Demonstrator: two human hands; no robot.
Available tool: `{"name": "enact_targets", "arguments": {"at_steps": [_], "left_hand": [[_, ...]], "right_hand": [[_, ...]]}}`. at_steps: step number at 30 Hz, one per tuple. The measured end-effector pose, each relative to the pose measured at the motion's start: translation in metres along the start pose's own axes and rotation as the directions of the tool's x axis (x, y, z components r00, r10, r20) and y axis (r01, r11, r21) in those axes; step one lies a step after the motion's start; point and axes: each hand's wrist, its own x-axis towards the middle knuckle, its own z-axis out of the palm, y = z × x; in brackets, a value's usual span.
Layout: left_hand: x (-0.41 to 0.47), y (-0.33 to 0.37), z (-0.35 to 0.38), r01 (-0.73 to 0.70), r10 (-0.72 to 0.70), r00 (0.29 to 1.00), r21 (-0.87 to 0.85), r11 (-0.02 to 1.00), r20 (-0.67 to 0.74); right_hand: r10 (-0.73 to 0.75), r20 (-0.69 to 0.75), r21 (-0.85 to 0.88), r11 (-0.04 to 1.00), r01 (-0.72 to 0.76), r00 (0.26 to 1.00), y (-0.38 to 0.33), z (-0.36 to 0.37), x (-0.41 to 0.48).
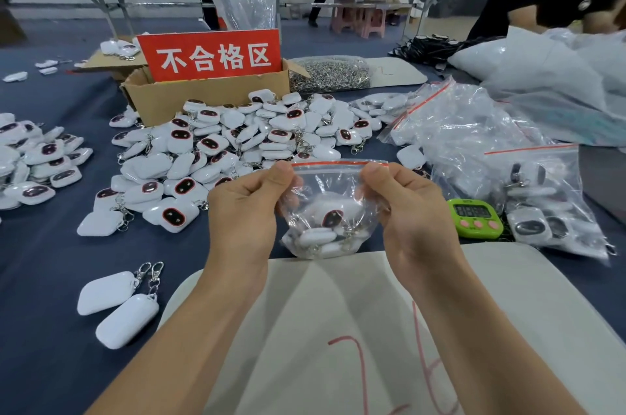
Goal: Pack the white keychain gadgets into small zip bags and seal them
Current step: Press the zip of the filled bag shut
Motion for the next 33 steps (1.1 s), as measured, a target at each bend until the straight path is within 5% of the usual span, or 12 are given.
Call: {"name": "enact_targets", "arguments": {"at_steps": [5,9,12,14,25,33], "left_hand": [[0.004,-0.005,-0.004,-0.066,0.064,0.997,-0.041,0.997,-0.051],[0.003,-0.003,-0.004,0.032,-0.021,0.992,-0.082,0.996,0.128],[0.003,-0.006,-0.006,0.006,-0.062,0.883,0.121,0.993,0.465],[0.003,-0.010,-0.006,0.002,-0.108,0.844,0.198,0.980,0.526],[0.003,-0.024,0.001,0.213,-0.231,0.964,0.140,0.967,0.130],[-0.025,-0.008,0.059,-0.043,-0.049,0.954,0.299,0.953,0.294]], "right_hand": [[0.147,0.366,-0.215,0.974,-0.070,0.919,0.002,0.000,-0.004],[0.113,0.200,-0.274,0.960,-0.055,0.973,0.012,0.009,-0.005],[0.031,0.026,-0.131,0.991,-0.027,0.999,0.014,0.008,-0.001],[0.047,0.011,-0.059,0.997,-0.046,0.999,0.013,0.005,0.000],[0.203,0.221,-0.170,0.971,-0.167,0.954,0.009,0.006,-0.004],[0.087,0.103,-0.111,0.991,-0.076,0.991,-0.033,-0.045,-0.022]]}}
